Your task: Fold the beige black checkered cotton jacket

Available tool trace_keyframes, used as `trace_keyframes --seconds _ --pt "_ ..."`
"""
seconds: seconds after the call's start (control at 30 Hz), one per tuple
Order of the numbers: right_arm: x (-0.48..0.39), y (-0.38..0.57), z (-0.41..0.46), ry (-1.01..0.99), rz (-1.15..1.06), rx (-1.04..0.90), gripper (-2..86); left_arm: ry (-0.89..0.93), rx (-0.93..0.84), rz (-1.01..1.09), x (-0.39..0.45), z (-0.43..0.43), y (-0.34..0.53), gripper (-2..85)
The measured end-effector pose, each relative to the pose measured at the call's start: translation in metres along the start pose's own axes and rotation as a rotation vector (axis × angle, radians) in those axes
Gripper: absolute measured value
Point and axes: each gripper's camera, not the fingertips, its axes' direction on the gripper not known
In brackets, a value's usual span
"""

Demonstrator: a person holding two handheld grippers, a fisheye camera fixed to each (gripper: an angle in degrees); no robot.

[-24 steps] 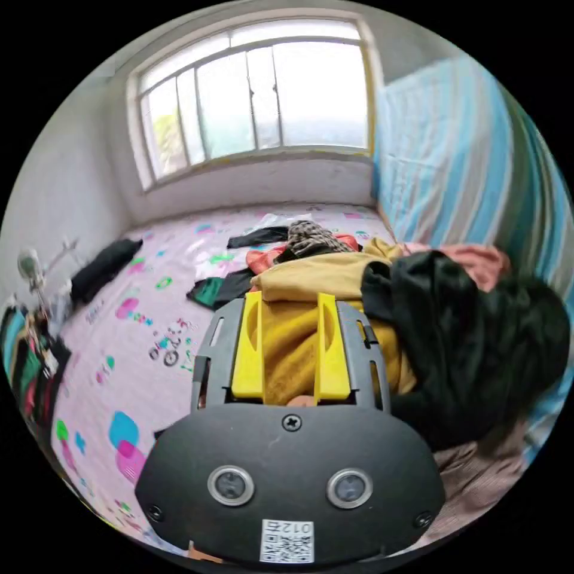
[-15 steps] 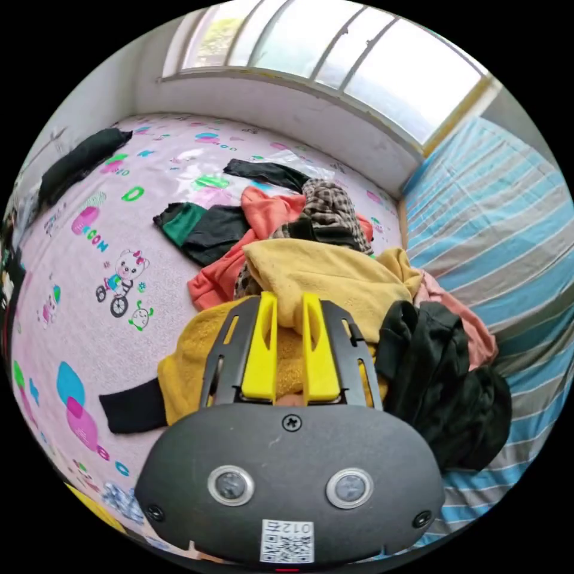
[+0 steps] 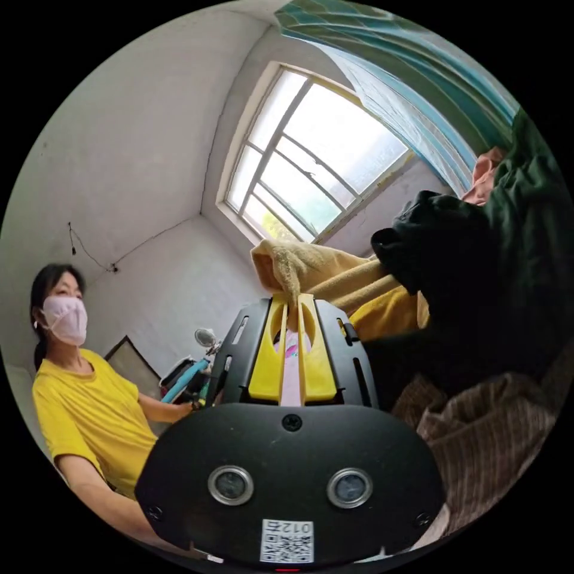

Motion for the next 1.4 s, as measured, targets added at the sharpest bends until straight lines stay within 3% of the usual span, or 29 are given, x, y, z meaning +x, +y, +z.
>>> trace_keyframes --seconds 0.2,0.4,0.47,0.6,0.7,0.8,0.87,1.0,1.07,1.17,1.3,1.4 --pt "-0.054 0.092 -0.067 0.0 0.062 0.087 3.5 0.141 0.02 0.004 0.021 0.036 -0.067 2.8" --pt "-0.092 0.14 -0.044 0.049 0.046 0.076 3.0 0.409 0.026 -0.117 0.028 0.094 -0.147 9.8" --pt "-0.098 0.143 -0.021 0.156 0.012 -0.042 2.8 0.482 -0.02 -0.133 0.036 0.124 -0.172 11.0" --pt "-0.098 0.141 0.001 0.148 0.016 -0.058 2.5 0.498 -0.109 -0.155 0.048 0.159 -0.189 9.2" --pt "-0.105 0.144 0.027 0.236 0.002 -0.129 2.5 0.498 -0.068 -0.131 0.059 0.16 -0.182 4.7" --pt "-0.099 0.148 0.045 0.323 0.052 -0.182 2.7 0.337 -0.076 -0.069 0.063 0.152 -0.169 2.3" --pt "-0.09 0.152 0.066 0.482 0.103 -0.215 3.2 0.176 -0.099 -0.005 0.059 0.151 -0.149 1.3" --pt "-0.094 0.14 0.103 0.702 0.103 -0.145 5.3 0.34 -0.066 -0.183 -0.001 0.151 -0.121 0.8" --pt "-0.115 0.12 0.169 0.827 -0.094 -0.147 6.1 0.404 -0.012 -0.194 -0.025 0.147 -0.102 0.7" --pt "-0.13 0.095 0.284 1.056 -0.383 -0.144 5.3 0.25 -0.157 -0.159 -0.048 0.156 -0.074 0.7" --pt "-0.1 0.053 0.44 1.011 -0.596 -0.367 6.2 0.341 -0.02 -0.178 -0.082 0.129 -0.063 0.6" --pt "-0.063 0.026 0.571 1.015 -0.727 -0.597 7.6 0.246 0.001 -0.033 -0.082 0.095 -0.074 0.5"
